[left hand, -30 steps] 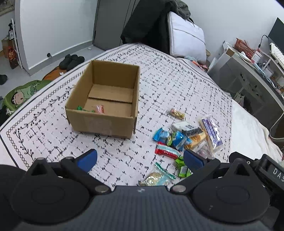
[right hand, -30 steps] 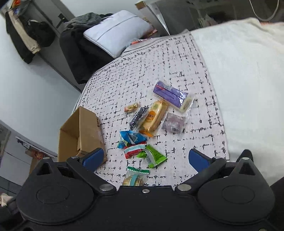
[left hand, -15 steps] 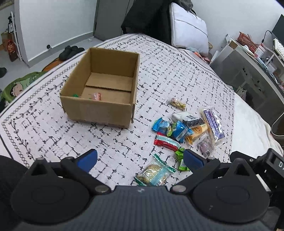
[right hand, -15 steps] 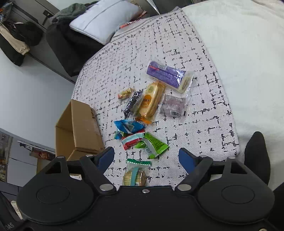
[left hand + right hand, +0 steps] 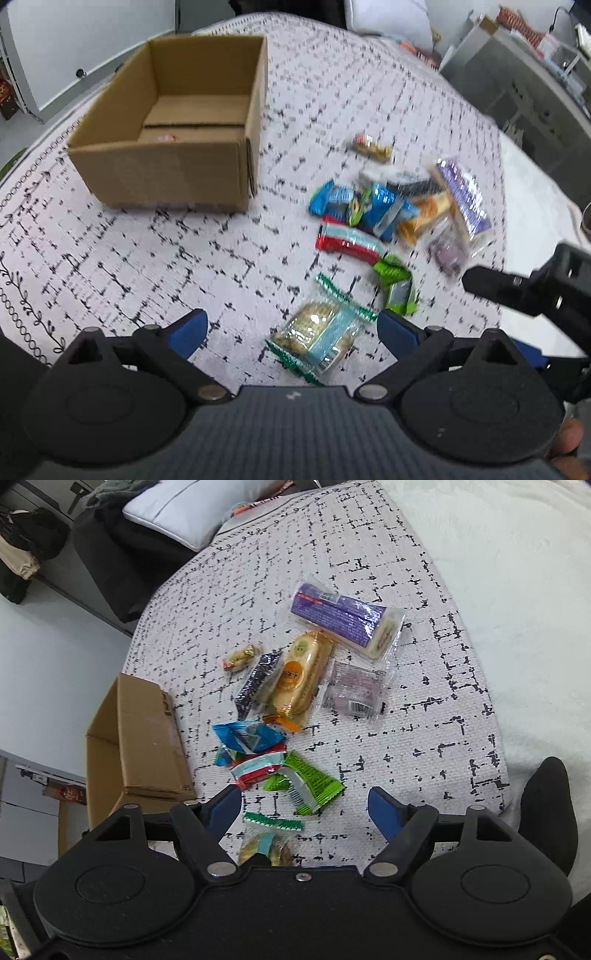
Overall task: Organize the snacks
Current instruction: 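Grasp the clear cracker packet with the left gripper while the right grasps a green packet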
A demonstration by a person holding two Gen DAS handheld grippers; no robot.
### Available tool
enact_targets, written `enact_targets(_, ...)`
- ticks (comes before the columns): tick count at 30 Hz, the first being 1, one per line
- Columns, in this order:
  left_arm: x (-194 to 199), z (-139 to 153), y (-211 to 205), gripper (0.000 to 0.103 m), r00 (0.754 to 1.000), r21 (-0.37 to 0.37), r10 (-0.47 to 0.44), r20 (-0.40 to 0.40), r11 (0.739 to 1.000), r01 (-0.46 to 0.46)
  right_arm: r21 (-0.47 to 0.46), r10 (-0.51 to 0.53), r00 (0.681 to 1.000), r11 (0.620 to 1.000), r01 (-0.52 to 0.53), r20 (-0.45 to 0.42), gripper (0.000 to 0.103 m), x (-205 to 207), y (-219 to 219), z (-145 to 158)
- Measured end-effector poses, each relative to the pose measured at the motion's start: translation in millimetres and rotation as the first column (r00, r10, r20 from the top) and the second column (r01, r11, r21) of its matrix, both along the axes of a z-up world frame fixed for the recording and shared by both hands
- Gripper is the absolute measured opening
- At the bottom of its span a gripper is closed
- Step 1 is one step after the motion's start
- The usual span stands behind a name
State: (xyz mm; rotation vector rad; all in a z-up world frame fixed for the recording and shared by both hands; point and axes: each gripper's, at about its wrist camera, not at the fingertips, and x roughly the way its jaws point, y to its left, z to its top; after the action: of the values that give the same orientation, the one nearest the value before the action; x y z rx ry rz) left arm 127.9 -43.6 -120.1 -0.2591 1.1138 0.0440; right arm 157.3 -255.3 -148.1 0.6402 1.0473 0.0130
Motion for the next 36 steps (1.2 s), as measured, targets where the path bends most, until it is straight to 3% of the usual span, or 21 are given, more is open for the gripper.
enact_targets(13,29.0,-45.0,-6.5,0.099,0.99,0.001,-0.03,-0.138,1.0,0.031,-0.09,0.024,0.999,0.996,-0.027,-0.036,0.075,25.4,18.6,-16.3)
enact_targets(17,32.7,-49.9,-3.0,0.098,0.99,0.004,-0.015,-0.139,1.0,0.016,-0.111,0.034,0.998,0.993,-0.04,-0.047,0.075,34.6,25.7,-22.2)
enact_targets(22,32.7,-51.8,1.4,0.079,0.992,0.024,0.004,-0.13,1.0,-0.001,-0.14,0.049,0.997,0.989,-0.056,-0.053,0.075,41.9,35.1,-27.9)
enact_targets(26,33.6,-51.4,8.6,0.049,0.991,0.048,0.028,-0.129,0.999,-0.022,-0.157,0.063,0.996,0.985,-0.072,-0.059,0.073,45.6,41.1,-32.2)
enact_targets(27,33.6,-50.5,11.7,0.048,0.991,0.04,0.034,-0.127,0.999,-0.029,-0.162,0.066,0.996,0.984,-0.075,-0.06,0.073,45.8,41.5,-32.9)
enact_targets(30,33.9,-48.5,19.6,0.048,0.991,0.029,0.054,-0.126,0.998,-0.051,-0.169,0.079,0.995,0.981,-0.089,-0.066,0.062,45.7,43.3,-35.0)
enact_targets(32,32.8,-47.0,24.4,0.048,0.99,0.035,0.073,-0.121,0.997,-0.069,-0.161,0.091,0.994,0.982,-0.1,-0.065,0.05,45.3,44.3,-35.9)
enact_targets(36,28.7,-41.0,30.3,0.047,0.99,0.03,0.095,-0.105,0.995,-0.092,-0.17,0.114,0.993,0.978,-0.119,-0.038,0.04,42.0,46.4,-32.0)
